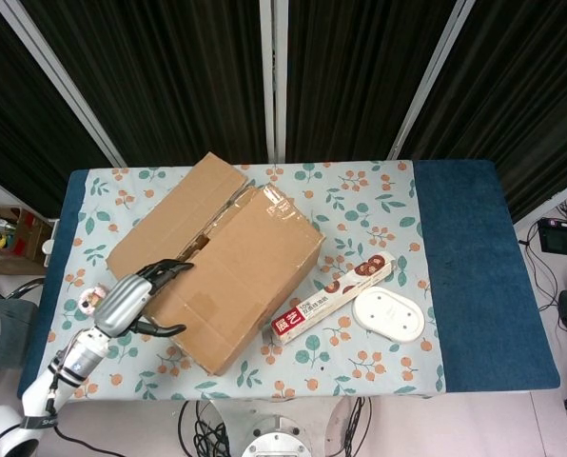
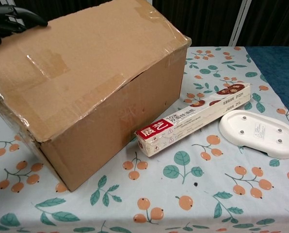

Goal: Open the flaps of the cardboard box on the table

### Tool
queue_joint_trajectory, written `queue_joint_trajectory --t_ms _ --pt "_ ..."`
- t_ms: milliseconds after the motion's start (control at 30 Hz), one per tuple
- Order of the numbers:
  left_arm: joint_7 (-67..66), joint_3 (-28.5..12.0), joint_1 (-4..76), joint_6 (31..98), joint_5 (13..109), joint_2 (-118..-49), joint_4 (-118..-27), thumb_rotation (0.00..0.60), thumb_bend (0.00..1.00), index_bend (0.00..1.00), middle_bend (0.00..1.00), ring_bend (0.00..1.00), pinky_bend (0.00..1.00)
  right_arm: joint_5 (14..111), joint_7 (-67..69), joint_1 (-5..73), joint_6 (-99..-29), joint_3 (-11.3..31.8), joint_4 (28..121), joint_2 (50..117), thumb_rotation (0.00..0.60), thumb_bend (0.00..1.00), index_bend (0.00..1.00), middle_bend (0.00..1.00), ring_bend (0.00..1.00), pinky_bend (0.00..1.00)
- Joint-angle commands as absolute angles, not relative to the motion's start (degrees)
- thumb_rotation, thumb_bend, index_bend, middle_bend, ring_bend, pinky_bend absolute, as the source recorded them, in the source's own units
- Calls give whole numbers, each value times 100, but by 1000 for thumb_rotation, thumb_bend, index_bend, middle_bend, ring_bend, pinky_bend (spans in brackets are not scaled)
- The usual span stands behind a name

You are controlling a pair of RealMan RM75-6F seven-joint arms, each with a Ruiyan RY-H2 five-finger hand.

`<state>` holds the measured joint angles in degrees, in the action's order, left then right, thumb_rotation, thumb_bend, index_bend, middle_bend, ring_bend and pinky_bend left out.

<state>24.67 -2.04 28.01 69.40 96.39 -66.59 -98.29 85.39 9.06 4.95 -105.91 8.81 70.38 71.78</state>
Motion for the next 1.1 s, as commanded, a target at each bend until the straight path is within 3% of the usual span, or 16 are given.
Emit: queue_joint_trajectory --t_ms 33,467,733,1100 --pt "2792 -278 2883 7028 9665 -6587 -10022 162 34 98 330 144 213 8535 975 493 -10561 932 6986 7202 600 334 0 0 0 0" --pt "4586 -625 3287 6911 9399 -6201 -11125 160 35 31 331 167 213 8595 1334 442 -10580 1083 6793 7284 600 332 0 0 0 0" --pt "5935 -303 3627 6203 9601 -5956 -11737 163 35 7 328 171 214 8564 1590 371 -10572 1149 6651 7289 600 331 0 0 0 0" --pt "7542 17 4220 5828 10296 -5888 -11833 172 37 7 317 171 214 8610 1760 354 -10524 1175 6547 7328 600 327 0 0 0 0"
